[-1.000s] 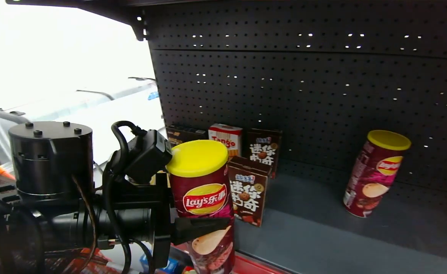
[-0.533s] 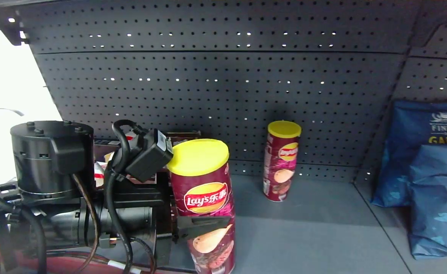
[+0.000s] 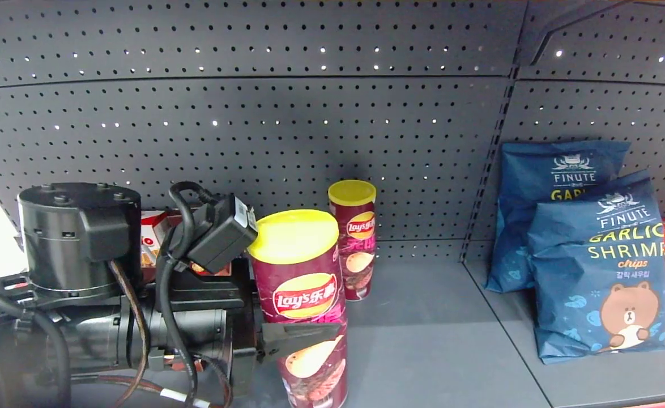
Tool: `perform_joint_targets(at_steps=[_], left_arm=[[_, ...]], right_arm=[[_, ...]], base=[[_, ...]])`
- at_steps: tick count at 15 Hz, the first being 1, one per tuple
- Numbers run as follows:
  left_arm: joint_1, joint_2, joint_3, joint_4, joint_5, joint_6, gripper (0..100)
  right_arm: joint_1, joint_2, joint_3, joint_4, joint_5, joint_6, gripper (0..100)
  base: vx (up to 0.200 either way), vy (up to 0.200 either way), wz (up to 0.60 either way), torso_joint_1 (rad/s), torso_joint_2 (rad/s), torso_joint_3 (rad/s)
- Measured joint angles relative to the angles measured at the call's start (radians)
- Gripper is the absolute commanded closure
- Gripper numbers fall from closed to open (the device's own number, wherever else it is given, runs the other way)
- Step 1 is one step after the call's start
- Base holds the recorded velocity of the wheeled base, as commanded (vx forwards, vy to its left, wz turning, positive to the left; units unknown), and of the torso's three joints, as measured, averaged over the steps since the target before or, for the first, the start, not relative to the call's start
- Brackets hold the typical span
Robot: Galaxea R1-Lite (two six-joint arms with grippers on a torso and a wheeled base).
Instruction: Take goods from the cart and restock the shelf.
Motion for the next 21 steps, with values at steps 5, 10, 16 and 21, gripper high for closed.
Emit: perform_joint_targets(at_steps=[5,10,16,21], left_arm=[[0.003,-0.008,-0.004,0.002,0.015,0.000,100],[0.003,-0.016,0.001,0.002,0.020,0.000,100],[0.004,-0.018,0.004,0.003,0.020,0.001,100],[0.003,-0.018,0.005,0.003,0.020,0.002,100]], right_arm=[[0.000,0.000,0.000,0.002,0.001,-0.001,0],[0.000,0.000,0.000,0.002,0.001,-0.001,0],[0.000,0.000,0.000,0.001,0.000,0.000,0],[0.000,0.000,0.000,0.000,0.000,-0.001,0]], base=[[0.000,0.000,0.00,0.000,0.00,0.000],[0.000,0.000,0.00,0.000,0.00,0.000],[0.000,0.000,0.00,0.000,0.00,0.000],[0.000,0.000,0.00,0.000,0.00,0.000]])
